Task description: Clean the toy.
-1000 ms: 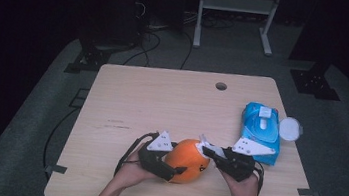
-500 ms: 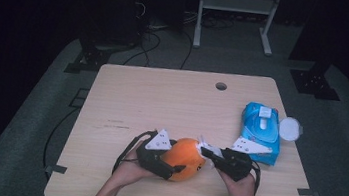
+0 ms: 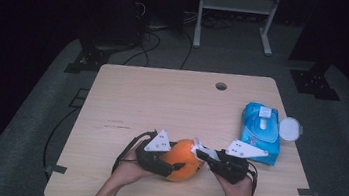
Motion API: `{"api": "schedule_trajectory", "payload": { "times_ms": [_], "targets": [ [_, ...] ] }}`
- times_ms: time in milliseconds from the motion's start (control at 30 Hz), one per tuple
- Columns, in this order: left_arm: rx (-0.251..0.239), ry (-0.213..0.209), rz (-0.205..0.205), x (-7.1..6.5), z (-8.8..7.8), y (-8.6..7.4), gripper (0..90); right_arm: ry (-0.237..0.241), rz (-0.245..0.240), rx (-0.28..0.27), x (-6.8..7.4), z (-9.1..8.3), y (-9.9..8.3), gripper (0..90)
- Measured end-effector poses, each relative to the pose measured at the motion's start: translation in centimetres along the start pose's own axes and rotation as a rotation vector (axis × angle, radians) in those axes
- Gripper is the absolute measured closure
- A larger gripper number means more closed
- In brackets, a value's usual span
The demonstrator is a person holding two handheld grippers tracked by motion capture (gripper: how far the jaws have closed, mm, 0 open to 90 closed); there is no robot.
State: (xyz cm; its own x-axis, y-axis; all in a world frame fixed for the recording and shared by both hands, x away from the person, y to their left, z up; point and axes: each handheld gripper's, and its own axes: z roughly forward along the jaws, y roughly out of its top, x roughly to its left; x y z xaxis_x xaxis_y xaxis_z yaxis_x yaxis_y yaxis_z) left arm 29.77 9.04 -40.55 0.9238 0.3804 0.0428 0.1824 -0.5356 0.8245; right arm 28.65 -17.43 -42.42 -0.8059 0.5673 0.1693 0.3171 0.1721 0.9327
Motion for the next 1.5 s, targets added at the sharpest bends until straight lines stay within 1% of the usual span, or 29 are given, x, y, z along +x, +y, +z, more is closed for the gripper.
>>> {"api": "schedule_trajectory", "payload": {
  "times_ms": [33, 67, 100, 133, 167, 200, 267, 333, 367, 400, 467, 500, 533, 567, 600, 667, 767, 800, 900, 1033, 1100, 1167, 1200, 1233, 1267, 1333, 1367, 1400, 1500],
  "targets": [
    [0.002, 0.003, 0.002, -0.1, 0.1, 0.1, 23.3, 0.006, 0.041, -0.004, -0.7, 0.2, -0.6, 79.5],
    [0.005, 0.002, 0.010, -0.2, 0.2, 0.2, 19.0, 0.003, 0.068, -0.003, -1.2, 0.2, -0.8, 79.5],
    [0.006, -0.004, 0.007, -0.3, 0.2, 0.2, 15.7, -0.005, 0.081, 0.001, -1.5, 0.2, -0.9, 79.4],
    [0.013, -0.013, 0.010, -0.3, 0.3, 0.2, 12.5, -0.019, 0.082, 0.004, -1.6, 0.2, -0.9, 79.4],
    [0.022, -0.007, 0.018, -0.4, 0.3, 0.1, 11.9, -0.030, 0.080, 0.007, -1.7, 0.1, -0.8, 79.4],
    [0.033, -0.005, 0.027, -0.4, 0.3, 0.0, 12.0, -0.031, 0.083, 0.010, -1.7, 0.0, -0.8, 79.4],
    [0.034, 0.001, 0.020, -0.3, 0.3, -0.2, 14.9, -0.023, 0.082, 0.004, -1.5, 0.0, -0.7, 79.4],
    [0.020, 0.020, 0.031, -0.4, 0.1, -0.2, 27.0, -0.012, 0.063, -0.008, -0.8, -0.1, -0.5, 79.4],
    [0.014, 0.022, 0.036, -0.4, -0.1, -0.1, 32.4, -0.003, 0.044, -0.018, -0.3, -0.1, -0.2, 79.4],
    [0.006, 0.012, 0.036, -0.3, -0.2, -0.1, 36.2, 0.014, 0.027, -0.027, 0.4, -0.2, 0.1, 79.4],
    [-0.005, -0.015, 0.035, -0.3, -0.4, 0.1, 38.9, 0.052, -0.022, -0.044, 1.8, -0.2, 0.8, 79.4],
    [-0.008, -0.029, 0.029, -0.3, -0.5, 0.1, 39.2, 0.055, -0.050, -0.043, 2.4, -0.1, 1.1, 79.4],
    [-0.004, -0.031, 0.024, -0.2, -0.5, 0.1, 39.1, 0.048, -0.072, -0.038, 2.8, 0.0, 1.2, 79.4],
    [0.002, -0.028, 0.021, -0.1, -0.3, -0.1, 38.6, 0.044, -0.076, -0.030, 2.8, 0.1, 1.2, 79.4],
    [0.003, -0.029, 0.016, 0.0, -0.2, -0.2, 36.9, 0.038, -0.064, -0.021, 2.4, 0.3, 1.1, 79.5],
    [0.007, -0.039, -0.017, 0.2, 0.0, -0.1, 27.4, 0.024, -0.025, -0.011, 1.3, 0.6, 0.4, 79.5],
    [0.012, -0.051, -0.029, 0.2, 0.3, -0.2, 18.5, -0.008, 0.001, 0.005, 0.1, 0.7, -0.2, 79.5],
    [0.013, -0.053, -0.029, 0.2, 0.3, -0.2, 17.2, -0.011, 0.010, 0.008, -0.1, 0.7, -0.3, 79.5],
    [0.026, -0.055, -0.017, 0.2, 0.3, -0.3, 12.4, -0.032, 0.004, 0.013, -0.2, 0.7, -0.2, 79.5],
    [0.021, -0.075, -0.013, 0.0, 0.2, -0.4, 9.5, -0.048, 0.024, 0.012, -0.6, 0.7, -0.3, 79.4],
    [0.032, -0.068, -0.006, -0.1, 0.4, -0.5, 7.8, -0.057, 0.037, 0.013, -0.9, 0.6, -0.4, 79.5],
    [0.063, -0.052, -0.002, -0.1, 0.7, -0.7, 6.6, -0.061, 0.052, 0.010, -1.2, 0.5, -0.5, 79.4],
    [0.063, -0.052, -0.002, -0.1, 0.7, -0.7, 6.6, -0.061, 0.054, 0.008, -1.2, 0.4, -0.5, 79.4],
    [0.089, -0.016, 0.024, -0.2, 1.1, -0.9, 8.5, -0.060, 0.055, 0.008, -1.2, 0.4, -0.5, 79.5],
    [0.078, -0.006, 0.037, -0.3, 1.1, -1.0, 14.7, -0.054, 0.060, 0.007, -1.1, 0.4, -0.5, 79.5],
    [0.051, 0.003, 0.046, -0.3, 0.5, -0.8, 26.6, -0.046, 0.045, -0.001, -0.5, 0.4, -0.2, 79.6],
    [0.042, 0.001, 0.050, -0.2, 0.2, -0.7, 31.0, -0.038, 0.035, -0.012, -0.1, 0.3, 0.0, 79.6],
    [0.038, -0.010, 0.051, -0.2, 0.0, -0.6, 32.7, -0.024, 0.026, -0.030, 0.2, 0.2, 0.2, 79.6],
    [0.039, -0.034, 0.054, -0.1, -0.4, -0.3, 35.2, 0.050, -0.006, -0.067, 1.6, -0.1, 1.1, 79.7]
  ]
}}
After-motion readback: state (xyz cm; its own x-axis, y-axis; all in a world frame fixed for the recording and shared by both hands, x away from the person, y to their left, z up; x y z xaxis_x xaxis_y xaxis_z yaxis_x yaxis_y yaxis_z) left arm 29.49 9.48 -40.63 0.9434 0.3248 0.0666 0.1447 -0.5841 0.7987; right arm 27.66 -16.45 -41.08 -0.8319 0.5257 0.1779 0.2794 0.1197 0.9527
